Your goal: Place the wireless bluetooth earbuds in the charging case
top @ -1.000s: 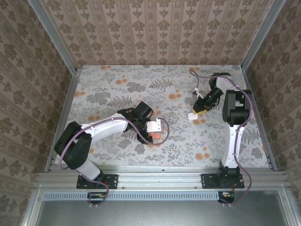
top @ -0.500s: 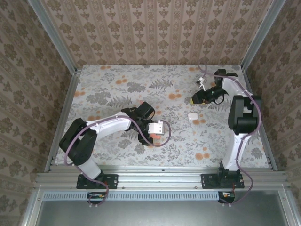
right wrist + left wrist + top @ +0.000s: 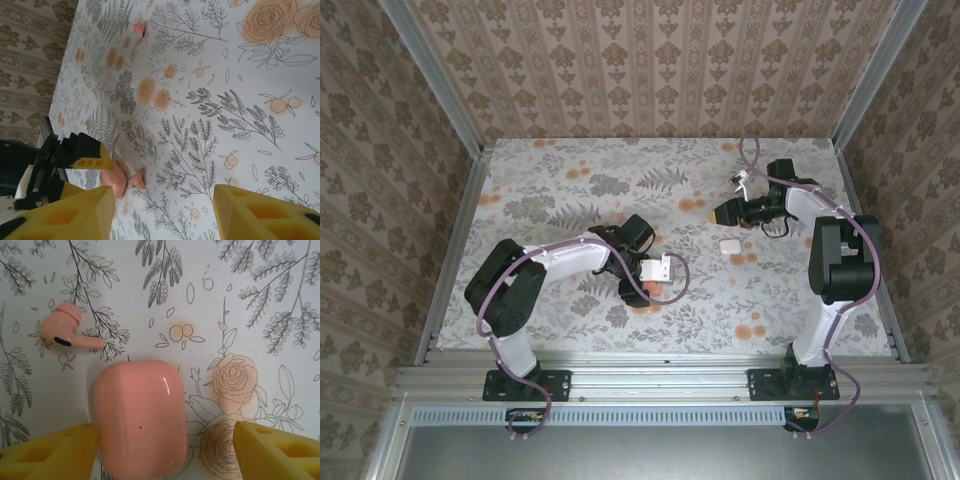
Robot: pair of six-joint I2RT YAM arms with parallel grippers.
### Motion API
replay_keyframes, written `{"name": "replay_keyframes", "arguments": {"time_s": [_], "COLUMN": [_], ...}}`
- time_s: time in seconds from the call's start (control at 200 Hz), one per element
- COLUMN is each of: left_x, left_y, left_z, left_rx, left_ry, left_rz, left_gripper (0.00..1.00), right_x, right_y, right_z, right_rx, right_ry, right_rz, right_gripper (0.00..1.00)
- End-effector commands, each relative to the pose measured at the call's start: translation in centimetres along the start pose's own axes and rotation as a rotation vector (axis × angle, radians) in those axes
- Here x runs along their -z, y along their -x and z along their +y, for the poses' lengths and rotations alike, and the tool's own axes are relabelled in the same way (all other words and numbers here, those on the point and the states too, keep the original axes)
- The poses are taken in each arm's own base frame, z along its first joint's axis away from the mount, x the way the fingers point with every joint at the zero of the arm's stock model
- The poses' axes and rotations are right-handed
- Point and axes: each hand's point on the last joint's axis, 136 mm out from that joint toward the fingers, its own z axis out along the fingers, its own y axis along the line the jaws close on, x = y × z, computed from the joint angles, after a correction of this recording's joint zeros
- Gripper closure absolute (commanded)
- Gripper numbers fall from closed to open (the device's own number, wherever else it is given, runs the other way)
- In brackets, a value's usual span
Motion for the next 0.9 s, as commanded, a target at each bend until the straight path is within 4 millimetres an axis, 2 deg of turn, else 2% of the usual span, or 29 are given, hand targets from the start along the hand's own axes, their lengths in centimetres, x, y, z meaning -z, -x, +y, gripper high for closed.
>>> {"name": "replay_keyframes", "arguments": {"time_s": [0.0, 0.31, 0.52, 0.68, 0.9], "left_x": [0.0, -1.0, -1.1, 0.1, 2.5], "left_y": [0.4, 0.1, -0.8, -0.5, 0.2], "left_z": [1.2, 2.1, 1.8, 1.7, 1.1], "left_rx": [0.028, 0.044, 0.013, -0.004, -0.009], "left_ry": [0.015, 0.01, 0.006, 0.026, 0.035], "left_rz": [0.007, 0.066, 0.105, 0.093, 0.072], "left_gripper": [0.27, 0.32, 0.44, 0.51, 0.56], "right_x": [0.5, 0.6, 1.2, 1.7, 2.0], "right_y": [0.5, 0.1, 0.2, 0.1, -1.0], "right_z": [0.9, 1.4, 1.8, 2.6, 5.3], "right_rx": [-0.001, 0.02, 0.001, -0.016, 0.055], "right_ry": [0.003, -0.006, -0.023, -0.026, 0.029], "right_rz": [-0.034, -0.052, -0.061, -0.075, -0.095], "right_gripper": [0.43, 0.43, 0.43, 0.43, 0.43]}}
